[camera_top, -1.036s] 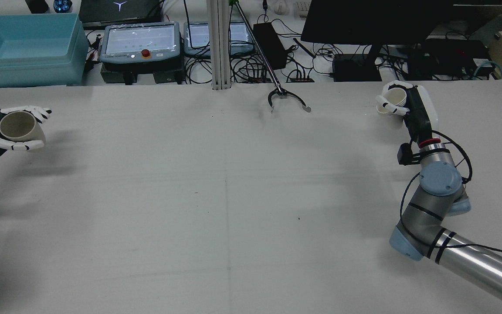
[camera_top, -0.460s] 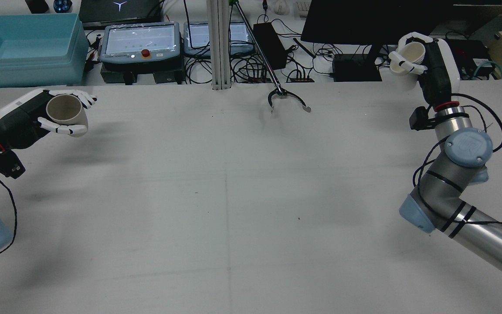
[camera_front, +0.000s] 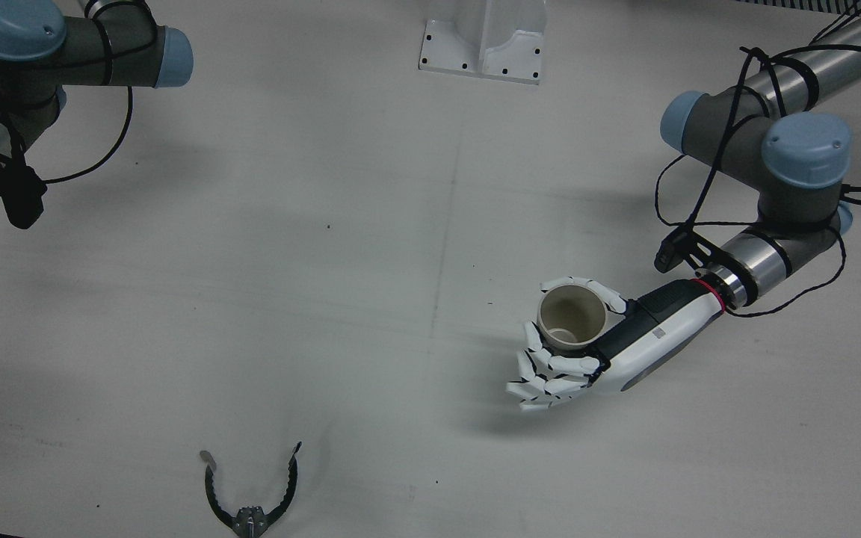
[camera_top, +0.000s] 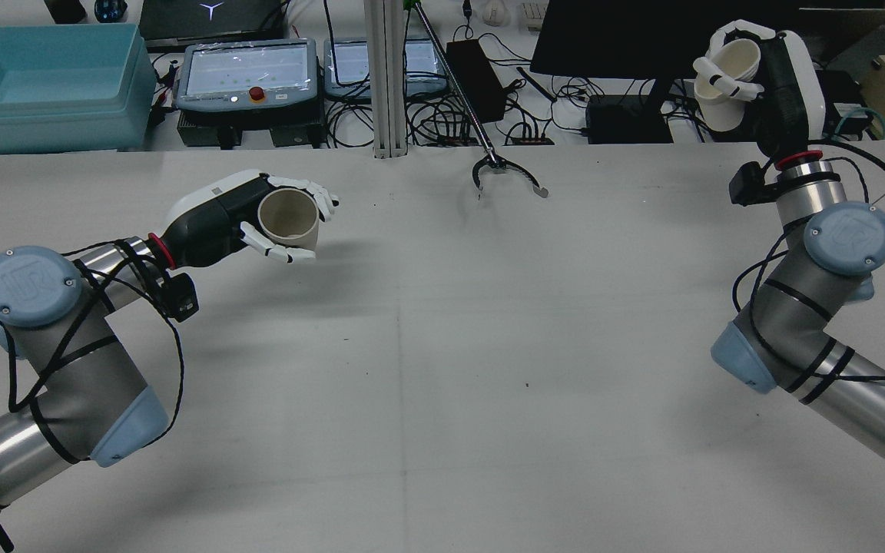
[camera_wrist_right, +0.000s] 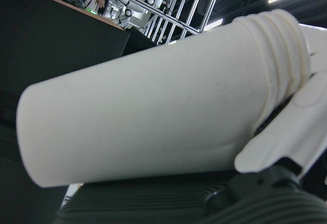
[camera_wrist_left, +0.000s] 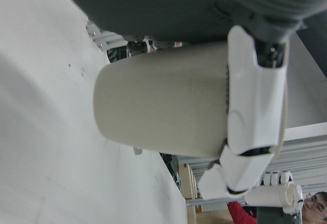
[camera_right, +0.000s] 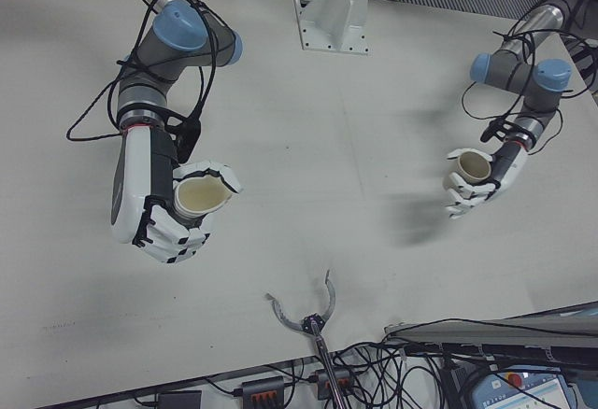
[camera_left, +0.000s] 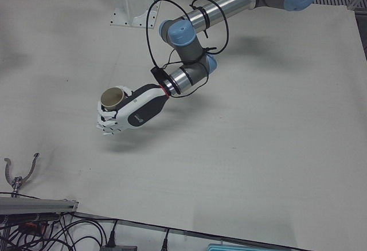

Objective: Pour water
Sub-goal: 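Lift both cups, moving the left-hand cup toward the table center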

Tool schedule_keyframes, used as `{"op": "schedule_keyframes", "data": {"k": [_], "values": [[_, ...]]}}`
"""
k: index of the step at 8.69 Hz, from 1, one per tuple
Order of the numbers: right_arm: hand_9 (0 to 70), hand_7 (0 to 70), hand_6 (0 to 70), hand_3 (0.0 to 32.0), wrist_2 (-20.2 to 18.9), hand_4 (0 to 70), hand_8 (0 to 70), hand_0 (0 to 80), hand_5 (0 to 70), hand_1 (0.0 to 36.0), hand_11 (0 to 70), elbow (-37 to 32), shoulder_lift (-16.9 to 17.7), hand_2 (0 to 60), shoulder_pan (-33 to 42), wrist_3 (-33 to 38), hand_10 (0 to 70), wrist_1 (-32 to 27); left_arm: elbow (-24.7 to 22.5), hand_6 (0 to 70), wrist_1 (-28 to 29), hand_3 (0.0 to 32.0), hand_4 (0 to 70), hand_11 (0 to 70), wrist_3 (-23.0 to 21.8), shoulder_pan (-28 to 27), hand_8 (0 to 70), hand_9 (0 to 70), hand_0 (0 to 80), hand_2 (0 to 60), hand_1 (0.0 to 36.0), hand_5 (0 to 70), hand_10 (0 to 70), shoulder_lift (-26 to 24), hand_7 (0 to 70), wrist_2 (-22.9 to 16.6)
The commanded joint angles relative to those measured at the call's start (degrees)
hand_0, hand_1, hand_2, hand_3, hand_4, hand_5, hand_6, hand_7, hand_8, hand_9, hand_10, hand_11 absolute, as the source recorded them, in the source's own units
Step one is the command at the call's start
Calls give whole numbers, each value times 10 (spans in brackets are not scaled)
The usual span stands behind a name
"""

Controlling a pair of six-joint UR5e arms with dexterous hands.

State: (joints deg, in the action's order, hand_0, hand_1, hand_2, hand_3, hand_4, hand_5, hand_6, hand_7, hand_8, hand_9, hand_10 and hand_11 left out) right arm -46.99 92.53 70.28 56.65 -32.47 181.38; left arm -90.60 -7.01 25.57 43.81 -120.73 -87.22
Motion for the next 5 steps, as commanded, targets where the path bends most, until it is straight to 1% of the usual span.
{"op": "schedule_keyframes", "data": {"k": [1,2,3,4,5], "values": [[677,700,700,0,-6,319,550,488,700,116,700,32,-24,350,-2,-48,553,0,2,202,-54,0,569,126,51,-105,139,246,608,288,265,467,76,-110,484,-2],[676,700,700,0,-53,326,547,490,700,117,700,80,-41,352,-1,-141,553,0,6,205,-55,0,571,128,62,-115,141,249,606,295,267,470,77,-125,489,-2],[676,700,700,0,-77,353,546,489,700,116,700,132,-46,359,-12,-228,556,0,8,210,-57,0,572,129,66,-115,144,253,604,299,267,472,78,-132,493,-2],[671,700,700,0,-82,370,537,492,700,124,700,174,-50,374,-29,-285,559,1,8,210,-59,0,570,131,65,-114,145,253,603,302,267,469,80,-133,491,-2],[653,700,700,0,-93,363,521,497,700,131,700,219,-52,376,-48,-351,554,2,12,209,-60,0,567,131,65,-113,146,254,599,298,265,470,80,-132,487,-2]]}}
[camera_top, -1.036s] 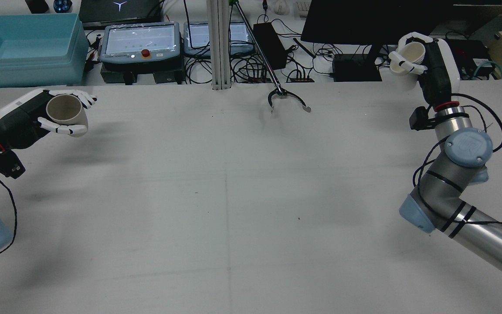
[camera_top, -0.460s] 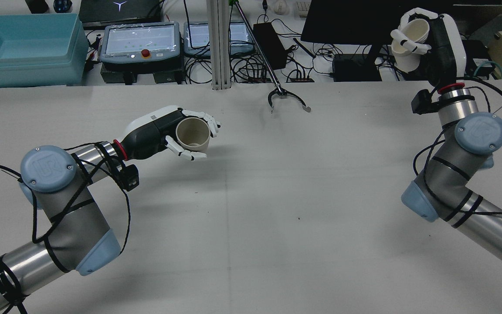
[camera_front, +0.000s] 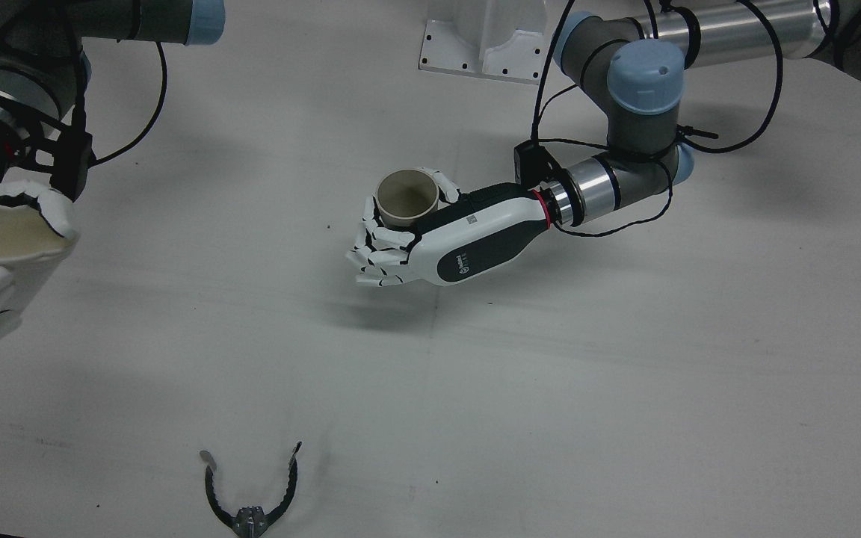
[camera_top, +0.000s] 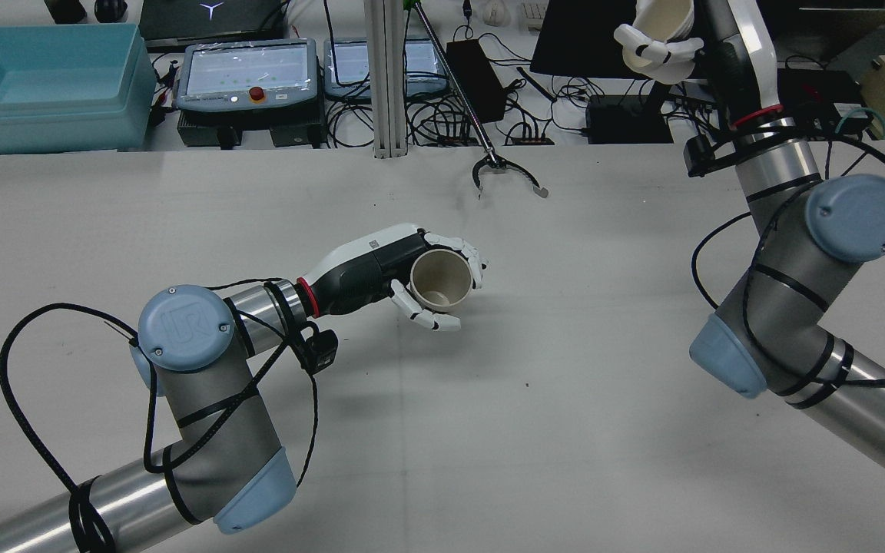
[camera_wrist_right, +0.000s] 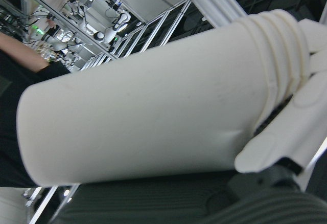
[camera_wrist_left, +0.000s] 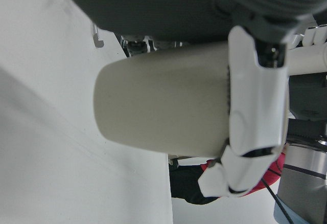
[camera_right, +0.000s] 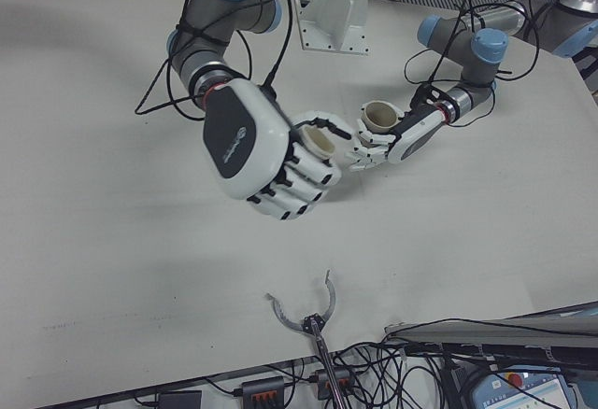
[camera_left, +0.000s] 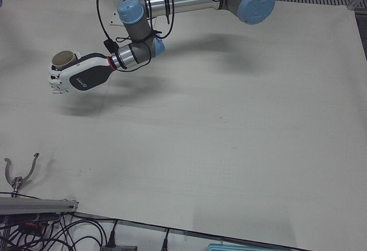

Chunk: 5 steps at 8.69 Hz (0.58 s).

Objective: Pour water

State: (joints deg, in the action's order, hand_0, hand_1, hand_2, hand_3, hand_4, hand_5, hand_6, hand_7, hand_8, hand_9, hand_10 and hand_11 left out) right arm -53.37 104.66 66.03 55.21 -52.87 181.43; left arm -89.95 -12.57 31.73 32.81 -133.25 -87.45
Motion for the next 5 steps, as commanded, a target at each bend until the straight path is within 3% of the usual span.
{"op": "schedule_keyframes", "data": {"k": [1,2,3,4,5], "values": [[642,700,700,0,-65,378,510,503,700,141,700,145,-8,389,-50,-211,552,27,5,206,-4,0,562,129,4,-1,144,252,597,296,261,467,79,-6,481,0],[644,700,700,0,-85,418,508,509,700,152,700,177,-10,424,-67,-255,552,62,5,204,-4,0,560,129,4,0,142,248,603,288,263,468,78,-6,479,0],[637,700,700,0,-115,411,499,509,700,153,700,183,-8,425,-82,-274,547,72,6,205,-4,0,558,130,4,-1,142,249,599,294,263,468,79,-6,480,0],[616,700,700,0,-151,454,481,510,700,157,700,184,-6,432,-84,-287,525,79,6,207,-4,0,557,129,4,0,143,250,592,300,260,468,79,-7,482,0],[604,700,700,0,-161,460,472,512,700,159,700,183,-8,430,-84,-290,522,122,6,206,-4,0,556,128,2,2,142,248,589,302,259,469,79,-6,481,-1]]}}
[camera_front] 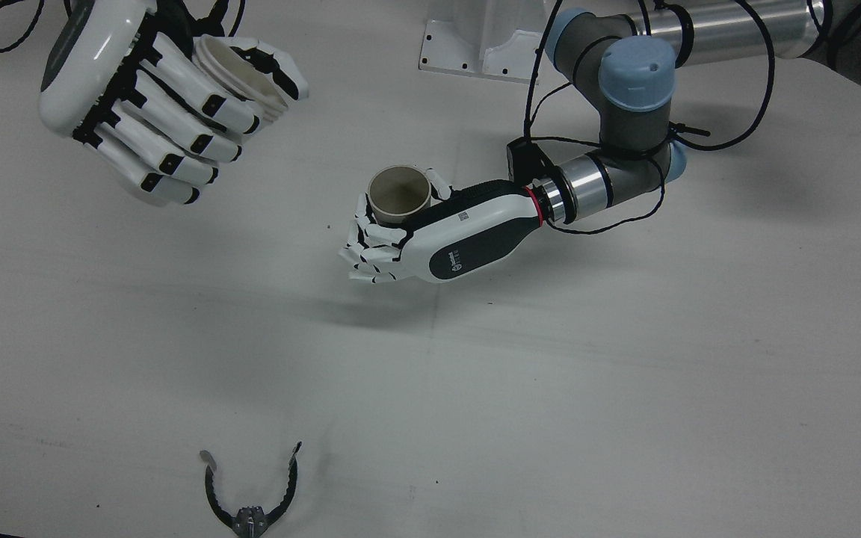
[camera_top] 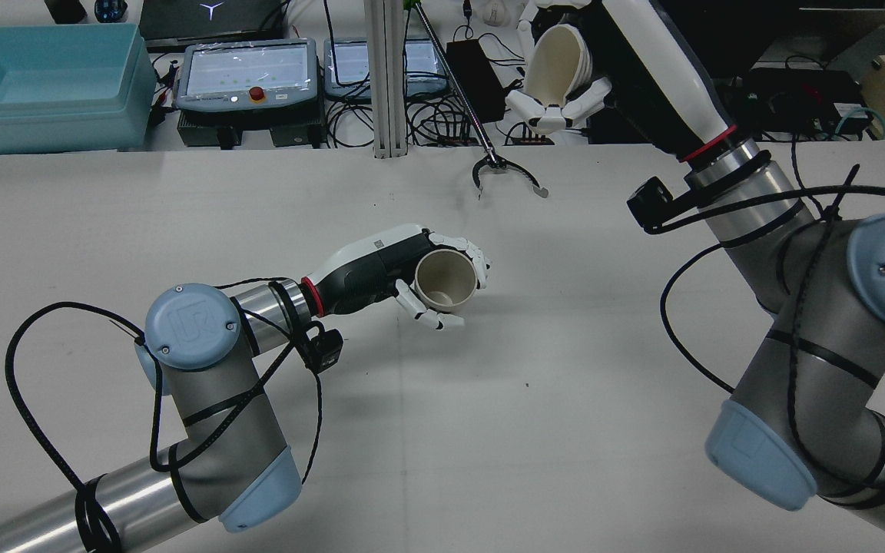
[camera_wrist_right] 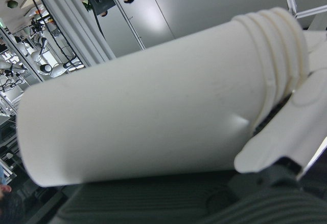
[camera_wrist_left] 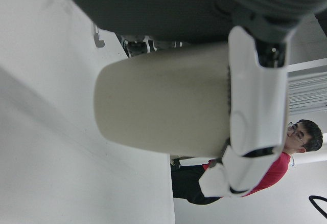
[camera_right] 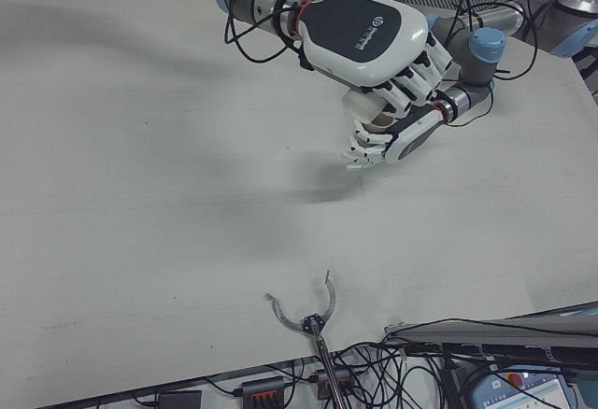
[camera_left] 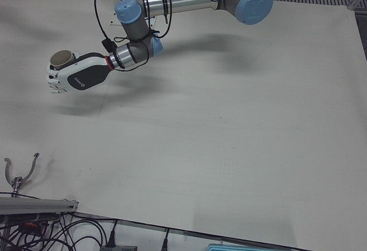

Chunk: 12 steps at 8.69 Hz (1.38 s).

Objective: Pour water

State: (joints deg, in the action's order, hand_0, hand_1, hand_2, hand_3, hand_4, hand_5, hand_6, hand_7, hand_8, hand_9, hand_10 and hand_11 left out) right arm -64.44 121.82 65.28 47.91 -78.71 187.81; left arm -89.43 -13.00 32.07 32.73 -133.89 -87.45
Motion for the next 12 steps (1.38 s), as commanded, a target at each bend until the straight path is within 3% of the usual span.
{"op": "schedule_keyframes", "data": {"k": [1,3,7,10,11,12], "values": [[614,700,700,0,-56,443,478,514,700,161,700,10,0,434,-11,-48,530,84,1,209,-1,0,562,129,-2,4,143,249,591,305,260,472,78,0,481,-1],[610,700,700,0,-89,527,474,517,700,164,700,0,3,456,-25,-68,517,103,7,216,0,0,564,130,-2,4,147,253,584,330,260,476,80,-1,490,-1],[606,700,700,0,-89,511,471,512,700,158,700,-14,-11,440,-69,-81,517,115,11,221,0,0,565,136,-2,4,154,262,590,325,263,484,84,-1,490,-1],[593,700,700,0,-80,446,464,505,700,151,700,-12,-15,413,-56,-79,507,115,8,219,-3,0,566,132,-3,4,150,256,599,318,268,486,81,-1,487,-2],[602,700,700,0,-31,398,475,492,700,133,698,-21,-3,390,-8,-36,492,108,5,213,-6,0,555,129,-7,14,145,251,597,318,267,477,79,-1,479,-3],[619,700,700,0,68,370,491,493,700,136,700,-25,40,389,10,105,495,111,1,206,-6,0,545,129,-21,46,142,246,594,313,265,471,78,5,472,-4]]}}
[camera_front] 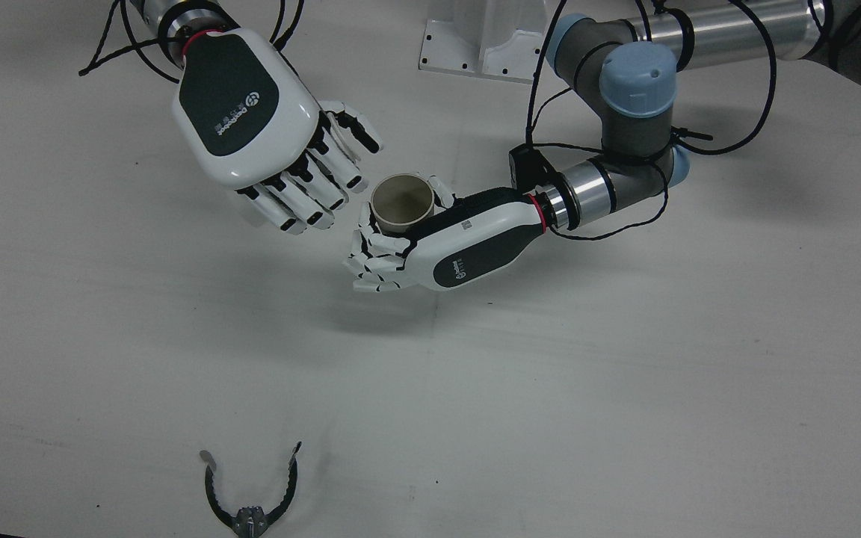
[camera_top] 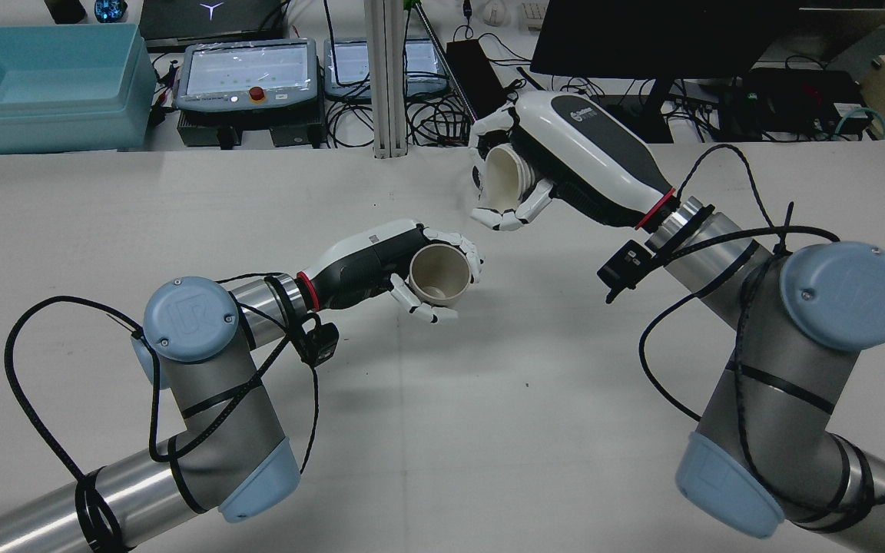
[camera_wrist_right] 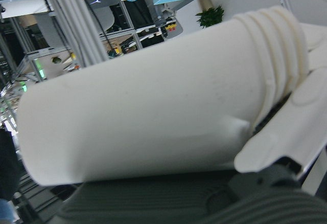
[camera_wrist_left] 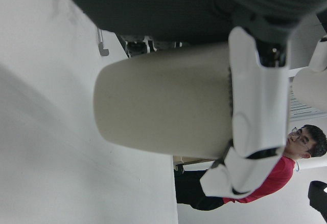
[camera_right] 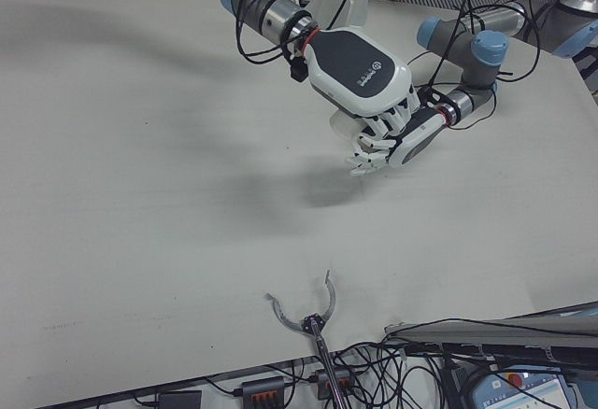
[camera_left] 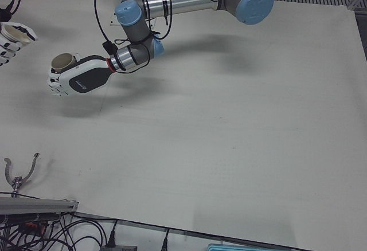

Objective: Pour water

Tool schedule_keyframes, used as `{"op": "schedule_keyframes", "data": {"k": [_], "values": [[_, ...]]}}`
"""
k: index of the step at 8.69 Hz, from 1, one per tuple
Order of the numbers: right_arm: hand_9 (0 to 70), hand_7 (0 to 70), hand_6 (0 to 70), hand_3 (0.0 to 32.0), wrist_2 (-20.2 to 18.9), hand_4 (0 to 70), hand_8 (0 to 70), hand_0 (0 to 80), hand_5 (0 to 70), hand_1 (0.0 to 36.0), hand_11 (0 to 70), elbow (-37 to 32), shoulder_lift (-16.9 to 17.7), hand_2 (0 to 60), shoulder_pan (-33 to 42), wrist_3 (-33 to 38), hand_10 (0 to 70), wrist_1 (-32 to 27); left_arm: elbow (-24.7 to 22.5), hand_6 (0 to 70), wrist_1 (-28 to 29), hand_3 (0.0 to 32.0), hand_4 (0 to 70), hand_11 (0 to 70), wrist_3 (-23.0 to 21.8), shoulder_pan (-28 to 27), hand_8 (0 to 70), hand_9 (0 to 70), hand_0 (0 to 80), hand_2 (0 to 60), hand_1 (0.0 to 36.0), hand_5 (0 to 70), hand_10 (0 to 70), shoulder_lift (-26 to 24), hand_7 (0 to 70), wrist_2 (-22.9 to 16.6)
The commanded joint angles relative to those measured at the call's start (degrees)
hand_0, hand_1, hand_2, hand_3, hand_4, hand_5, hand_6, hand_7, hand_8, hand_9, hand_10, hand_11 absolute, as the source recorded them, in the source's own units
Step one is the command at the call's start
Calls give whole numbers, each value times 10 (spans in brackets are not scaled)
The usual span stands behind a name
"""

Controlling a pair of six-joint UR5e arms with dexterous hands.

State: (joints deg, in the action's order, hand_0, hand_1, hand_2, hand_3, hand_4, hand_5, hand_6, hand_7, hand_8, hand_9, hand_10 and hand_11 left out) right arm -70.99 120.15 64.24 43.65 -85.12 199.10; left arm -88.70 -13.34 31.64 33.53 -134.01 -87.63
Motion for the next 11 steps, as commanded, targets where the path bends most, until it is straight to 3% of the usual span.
{"op": "schedule_keyframes", "data": {"k": [1,2,4,5,7,9,11], "values": [[633,700,700,0,190,327,505,495,700,139,700,-24,63,385,70,287,501,-1,-8,197,-5,0,527,128,-44,68,139,240,591,313,265,461,77,22,457,-1],[662,700,700,0,199,324,529,496,700,140,700,-37,63,390,102,330,508,-2,-23,192,0,0,514,127,-56,103,136,236,586,314,262,459,77,70,446,-1],[682,700,700,0,204,402,541,493,700,128,700,-54,63,398,156,368,519,-5,-38,196,18,0,516,132,-76,153,138,238,589,299,259,461,80,146,453,-1],[661,700,700,0,202,387,528,493,700,129,700,-82,70,388,196,417,502,-2,-41,196,24,0,514,133,-84,175,138,239,590,298,260,462,81,173,456,-1],[634,700,700,0,197,311,510,487,700,124,700,-137,122,355,241,490,493,-3,-41,205,28,0,516,144,-108,221,151,259,596,310,269,464,89,221,465,2],[634,700,700,0,189,328,516,495,700,131,652,-188,120,359,247,499,460,-4,-38,205,38,0,516,144,-111,255,153,260,596,306,268,462,88,262,466,2],[599,700,700,0,190,279,493,487,700,125,625,-229,114,342,246,521,441,-4,-5,205,87,0,512,146,-133,261,151,257,595,307,269,456,90,336,470,8]]}}
